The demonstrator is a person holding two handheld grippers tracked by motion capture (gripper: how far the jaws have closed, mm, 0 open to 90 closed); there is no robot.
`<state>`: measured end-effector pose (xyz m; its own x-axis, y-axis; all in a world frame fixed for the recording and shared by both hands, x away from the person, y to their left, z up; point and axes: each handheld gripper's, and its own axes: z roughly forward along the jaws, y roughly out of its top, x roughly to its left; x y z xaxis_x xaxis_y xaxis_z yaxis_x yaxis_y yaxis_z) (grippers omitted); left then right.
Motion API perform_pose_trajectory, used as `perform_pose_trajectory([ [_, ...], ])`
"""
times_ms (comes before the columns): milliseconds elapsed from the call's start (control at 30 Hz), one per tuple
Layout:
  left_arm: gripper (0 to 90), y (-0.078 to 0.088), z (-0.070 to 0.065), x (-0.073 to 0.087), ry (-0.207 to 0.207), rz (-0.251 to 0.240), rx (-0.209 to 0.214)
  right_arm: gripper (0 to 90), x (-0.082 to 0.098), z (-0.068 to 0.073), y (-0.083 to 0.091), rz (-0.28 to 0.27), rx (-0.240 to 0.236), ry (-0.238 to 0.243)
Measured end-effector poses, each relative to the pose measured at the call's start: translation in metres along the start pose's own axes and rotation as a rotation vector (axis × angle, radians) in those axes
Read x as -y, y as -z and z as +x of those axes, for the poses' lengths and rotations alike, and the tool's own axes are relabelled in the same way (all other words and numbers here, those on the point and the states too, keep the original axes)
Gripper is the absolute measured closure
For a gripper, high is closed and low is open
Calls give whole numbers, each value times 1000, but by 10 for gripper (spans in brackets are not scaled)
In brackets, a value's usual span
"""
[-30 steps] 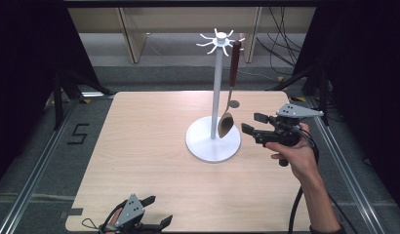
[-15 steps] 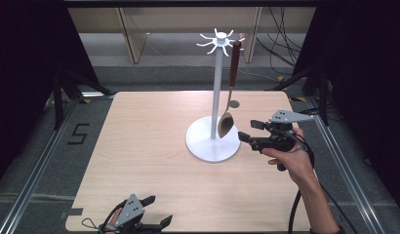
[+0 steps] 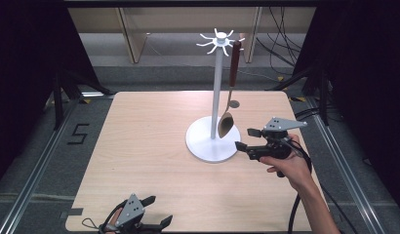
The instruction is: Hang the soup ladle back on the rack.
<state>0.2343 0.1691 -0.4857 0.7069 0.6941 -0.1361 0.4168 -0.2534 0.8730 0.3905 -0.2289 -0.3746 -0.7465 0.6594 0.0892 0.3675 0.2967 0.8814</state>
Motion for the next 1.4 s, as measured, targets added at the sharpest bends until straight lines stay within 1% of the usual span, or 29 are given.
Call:
perform_pose_trajectory([
  [33,162,0,0,0,0,0,0,300,1,1,1,24,-9,-23],
  [133,162,1,0,0,-3,5,-3,299,6,0,1,32,-9,-25],
  [167,162,1,1,0,-3,4,-4,299,8,-1,0,31,5,-13],
  [233,162,-1,0,0,10,-15,0,299,9,0,0,37,-8,-25],
  [267,162,1,0,0,4,-5,-9,299,11,0,0,41,6,-24],
  [333,162,-1,0,0,10,-13,2,299,16,-1,-1,60,-9,-37],
  [400,162,0,0,0,1,-2,-2,298,17,-2,0,62,3,-26],
  [433,162,0,0,0,7,-11,1,295,20,-3,-1,61,-10,-25],
  [467,162,0,0,0,7,-11,1,292,21,-1,-1,61,-15,-51],
  [533,161,0,0,0,10,-7,-1,281,23,-3,-1,75,-11,-37],
  [567,162,0,0,0,8,-7,1,266,26,-4,-2,60,-25,-20],
  [600,162,0,0,0,8,-7,1,266,26,-4,-2,60,-25,-20],
  [633,162,0,0,0,8,-7,0,263,26,-2,-1,74,-22,-47],
  [700,162,0,0,0,11,-10,0,245,29,0,-3,61,-46,-39],
  [767,161,0,0,0,7,-6,-1,237,30,0,-3,76,-47,-32],
  [800,162,0,0,0,7,-6,0,218,31,0,-4,59,-35,-7],
  [833,162,0,0,0,8,-7,1,211,33,3,-5,69,-43,-20],
  [867,161,0,0,0,9,-7,1,209,33,2,-5,76,-48,6],
  [900,162,1,1,0,-3,3,-3,201,37,5,-7,79,-54,-16],
  [1000,162,2,1,-1,-9,10,-8,201,41,6,-9,91,-57,-12],
  [1067,162,0,1,0,1,-1,-1,201,42,5,-9,86,-49,1],
  [1100,162,0,0,0,5,-8,-4,202,44,5,-9,97,-73,1],
  [1167,162,0,0,0,2,-6,-6,207,46,6,-8,104,-62,8],
  [1200,162,0,0,0,0,-4,-7,207,48,9,-9,111,-64,-12],
  [1233,162,0,0,0,0,-4,-7,208,50,8,-8,115,-65,-4],
  [1267,162,0,1,0,-23,-12,-3,209,52,9,-8,104,-55,0],
  [1300,162,2,3,-1,-43,10,-14,208,54,8,-8,112,-59,4],
  [1333,162,2,1,-1,-12,11,-21,209,56,10,-6,129,-68,-20],
  [1400,162,1,1,0,-5,4,-9,208,59,10,-6,130,-62,-8],
])
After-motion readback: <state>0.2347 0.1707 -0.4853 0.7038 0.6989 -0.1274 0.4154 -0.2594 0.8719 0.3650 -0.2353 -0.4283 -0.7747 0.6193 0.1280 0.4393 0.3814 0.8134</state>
